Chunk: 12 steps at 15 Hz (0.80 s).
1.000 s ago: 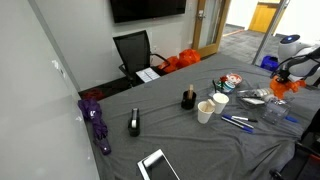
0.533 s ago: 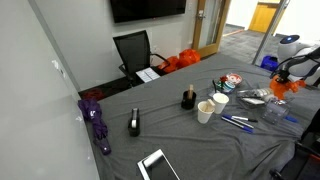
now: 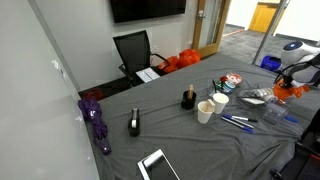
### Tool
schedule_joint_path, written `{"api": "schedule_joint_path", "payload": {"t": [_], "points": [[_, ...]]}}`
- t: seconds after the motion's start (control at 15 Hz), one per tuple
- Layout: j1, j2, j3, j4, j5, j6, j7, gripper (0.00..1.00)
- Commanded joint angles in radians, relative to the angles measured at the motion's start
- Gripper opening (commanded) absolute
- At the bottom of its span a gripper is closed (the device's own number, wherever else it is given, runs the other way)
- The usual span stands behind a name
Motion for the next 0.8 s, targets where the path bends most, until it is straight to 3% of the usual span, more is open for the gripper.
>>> {"api": "schedule_joint_path", "payload": {"t": [0.0, 0.73], "points": [[-0.005, 0.054, -0.002, 0.000, 0.039, 0.048, 0.004, 0.01], [0.022, 0.116, 0.045, 0.053, 0.373, 0.011, -0.140, 0.01]]}}
